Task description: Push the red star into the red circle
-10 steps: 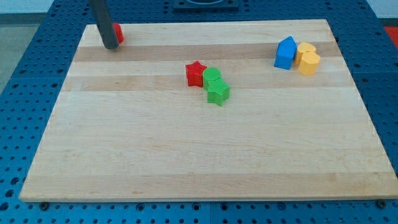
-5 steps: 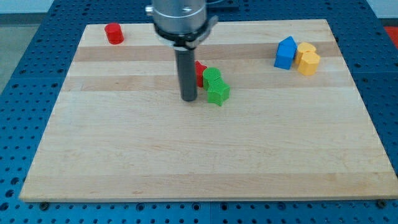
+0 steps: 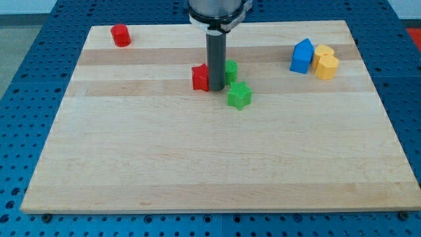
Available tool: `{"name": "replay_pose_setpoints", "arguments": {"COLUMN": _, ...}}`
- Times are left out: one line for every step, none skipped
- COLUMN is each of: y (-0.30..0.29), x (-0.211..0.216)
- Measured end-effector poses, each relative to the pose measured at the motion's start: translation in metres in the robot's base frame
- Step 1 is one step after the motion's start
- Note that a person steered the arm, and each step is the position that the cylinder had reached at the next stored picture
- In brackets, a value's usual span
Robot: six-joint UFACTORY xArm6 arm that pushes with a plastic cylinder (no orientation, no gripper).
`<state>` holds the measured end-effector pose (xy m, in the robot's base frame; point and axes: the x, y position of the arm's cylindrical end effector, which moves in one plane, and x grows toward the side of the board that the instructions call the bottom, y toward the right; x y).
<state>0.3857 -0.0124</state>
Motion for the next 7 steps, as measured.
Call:
{"name": "replay_pose_setpoints", "arguments": {"y": -0.02, "x": -0.001}}
{"name": "replay_pose_setpoints", "arguments": {"y": -0.033, "x": -0.011}}
{"name": "replay_pose_setpoints", "arguments": {"y": -0.033, "x": -0.03}}
{"name": "replay_pose_setpoints", "arguments": {"y": -0.038, "x": -0.045}}
{"name": "replay_pose_setpoints", "arguments": {"y": -0.05, "x": -0.058}}
{"name": "replay_pose_setpoints", "arguments": {"y": -0.069, "x": -0.059}}
{"name": "replay_pose_setpoints", "arguments": {"y": -0.089, "x": -0.054}}
